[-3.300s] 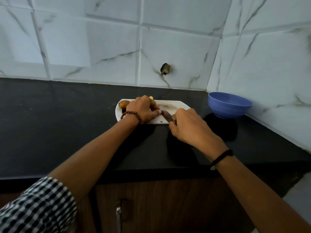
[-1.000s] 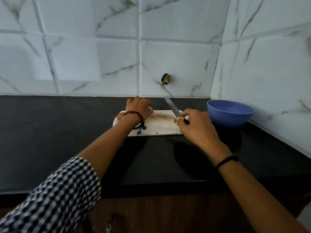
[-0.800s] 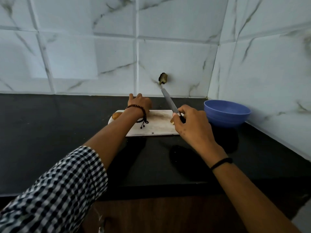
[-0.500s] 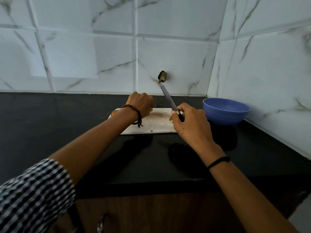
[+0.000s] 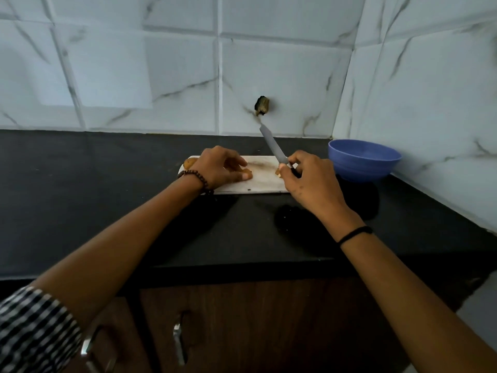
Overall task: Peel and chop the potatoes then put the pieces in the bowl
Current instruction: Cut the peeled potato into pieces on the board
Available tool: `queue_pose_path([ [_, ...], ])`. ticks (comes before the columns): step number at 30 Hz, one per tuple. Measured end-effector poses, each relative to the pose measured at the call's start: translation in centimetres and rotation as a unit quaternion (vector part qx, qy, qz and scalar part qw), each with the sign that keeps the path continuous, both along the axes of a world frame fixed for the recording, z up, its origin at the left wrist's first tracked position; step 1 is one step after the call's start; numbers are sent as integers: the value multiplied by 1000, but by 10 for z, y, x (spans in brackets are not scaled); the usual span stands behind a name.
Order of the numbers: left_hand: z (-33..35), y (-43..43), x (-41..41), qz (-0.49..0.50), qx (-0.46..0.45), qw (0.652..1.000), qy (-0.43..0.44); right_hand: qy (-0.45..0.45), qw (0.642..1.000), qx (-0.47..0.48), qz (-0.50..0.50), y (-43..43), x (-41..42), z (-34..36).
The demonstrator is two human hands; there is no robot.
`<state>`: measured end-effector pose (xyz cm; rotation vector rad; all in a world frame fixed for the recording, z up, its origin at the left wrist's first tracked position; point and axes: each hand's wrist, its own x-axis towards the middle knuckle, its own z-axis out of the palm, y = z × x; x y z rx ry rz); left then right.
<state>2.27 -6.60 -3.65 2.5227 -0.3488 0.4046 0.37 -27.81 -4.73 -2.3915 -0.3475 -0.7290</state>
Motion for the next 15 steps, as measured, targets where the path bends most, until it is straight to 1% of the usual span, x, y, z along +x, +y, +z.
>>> queue_pose_path([
  [2, -1, 1, 1, 14, -10, 1000, 4, 18, 999, 24, 24, 0, -3, 1],
  [6, -3, 0, -1, 18, -57, 998, 21, 71, 993, 63, 64, 0, -9, 5],
  [11, -2, -1, -4, 29, -93, 995, 35, 120, 988, 42, 90, 4, -12, 5],
  [15, -2, -1, -8, 32, -111, 992, 41, 112, 989, 20, 99, 11, -14, 7],
])
